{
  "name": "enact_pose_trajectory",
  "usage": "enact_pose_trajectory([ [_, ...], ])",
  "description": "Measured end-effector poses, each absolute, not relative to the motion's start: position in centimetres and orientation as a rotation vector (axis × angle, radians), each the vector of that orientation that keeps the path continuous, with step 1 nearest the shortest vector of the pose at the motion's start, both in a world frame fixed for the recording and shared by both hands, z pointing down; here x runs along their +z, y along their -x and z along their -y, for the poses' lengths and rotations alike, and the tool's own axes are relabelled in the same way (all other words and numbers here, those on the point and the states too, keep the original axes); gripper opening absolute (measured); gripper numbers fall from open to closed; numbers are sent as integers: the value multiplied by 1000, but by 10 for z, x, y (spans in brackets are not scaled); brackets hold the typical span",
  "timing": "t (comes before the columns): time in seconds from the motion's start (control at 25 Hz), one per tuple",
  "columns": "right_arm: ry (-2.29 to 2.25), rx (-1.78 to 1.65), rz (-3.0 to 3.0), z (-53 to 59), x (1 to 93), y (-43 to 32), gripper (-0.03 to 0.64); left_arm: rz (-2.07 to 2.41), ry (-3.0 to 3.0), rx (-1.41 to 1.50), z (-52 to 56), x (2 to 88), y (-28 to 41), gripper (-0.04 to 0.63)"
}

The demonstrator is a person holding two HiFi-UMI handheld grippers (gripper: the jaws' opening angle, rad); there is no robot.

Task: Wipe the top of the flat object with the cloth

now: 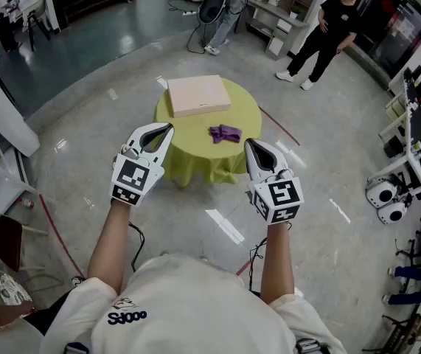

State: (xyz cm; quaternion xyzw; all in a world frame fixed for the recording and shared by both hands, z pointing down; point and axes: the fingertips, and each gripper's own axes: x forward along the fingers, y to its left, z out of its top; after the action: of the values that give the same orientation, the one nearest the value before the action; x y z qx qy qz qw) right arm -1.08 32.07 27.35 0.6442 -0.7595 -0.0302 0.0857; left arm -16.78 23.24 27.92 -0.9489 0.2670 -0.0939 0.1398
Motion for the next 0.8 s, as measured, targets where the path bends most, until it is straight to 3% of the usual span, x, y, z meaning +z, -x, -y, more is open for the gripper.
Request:
enact_pose_trajectory([
  [0.8,-1905,21,2284,-358,309,-43,9,-834,2887,-260,-270,308,135,5],
])
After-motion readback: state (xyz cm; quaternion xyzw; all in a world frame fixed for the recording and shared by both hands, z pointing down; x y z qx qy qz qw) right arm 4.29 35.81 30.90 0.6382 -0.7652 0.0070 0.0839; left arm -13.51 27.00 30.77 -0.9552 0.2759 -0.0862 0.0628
